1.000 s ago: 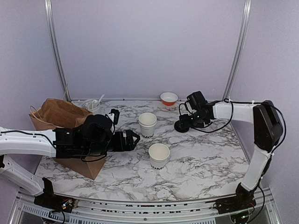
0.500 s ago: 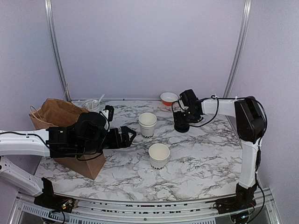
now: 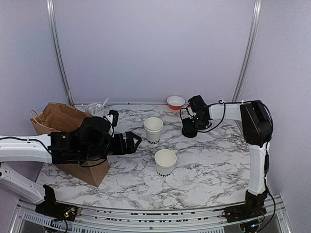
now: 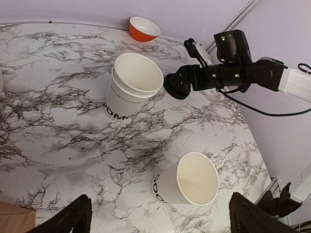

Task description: Pack the takeout coffee

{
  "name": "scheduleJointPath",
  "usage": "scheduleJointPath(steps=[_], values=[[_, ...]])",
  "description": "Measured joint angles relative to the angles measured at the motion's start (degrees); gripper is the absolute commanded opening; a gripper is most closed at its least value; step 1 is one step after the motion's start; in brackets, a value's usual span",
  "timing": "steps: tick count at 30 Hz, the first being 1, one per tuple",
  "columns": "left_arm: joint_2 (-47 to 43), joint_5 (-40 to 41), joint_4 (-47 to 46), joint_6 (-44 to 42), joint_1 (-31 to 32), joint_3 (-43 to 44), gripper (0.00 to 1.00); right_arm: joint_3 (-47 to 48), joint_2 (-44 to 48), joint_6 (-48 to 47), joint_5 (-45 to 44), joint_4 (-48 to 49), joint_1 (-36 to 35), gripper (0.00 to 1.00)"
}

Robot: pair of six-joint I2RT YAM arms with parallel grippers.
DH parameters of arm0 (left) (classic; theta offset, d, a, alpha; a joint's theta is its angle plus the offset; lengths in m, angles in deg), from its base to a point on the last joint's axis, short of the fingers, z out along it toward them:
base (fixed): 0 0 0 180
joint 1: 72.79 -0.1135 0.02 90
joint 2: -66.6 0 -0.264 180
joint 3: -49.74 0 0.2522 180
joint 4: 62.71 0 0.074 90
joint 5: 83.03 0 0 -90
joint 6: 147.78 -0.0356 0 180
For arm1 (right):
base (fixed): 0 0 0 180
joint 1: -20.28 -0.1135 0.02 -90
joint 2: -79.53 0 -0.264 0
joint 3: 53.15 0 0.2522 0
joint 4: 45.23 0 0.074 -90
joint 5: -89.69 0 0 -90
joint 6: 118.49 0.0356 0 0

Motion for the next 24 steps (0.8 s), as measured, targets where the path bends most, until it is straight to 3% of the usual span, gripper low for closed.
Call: scheduleJointPath(steps=[13,24], values=[[0.02,-0.02,0.0,0.02,0.0,0.0,0.99,-0.59,0.2,0.04,1.62,0.57,0.2,0.75],[0.55,-0.07,-0.02,0.0,0.0,0.0,0.99,-8.39,6.14,1.36,2.97,0.72,-1.27,0.75]])
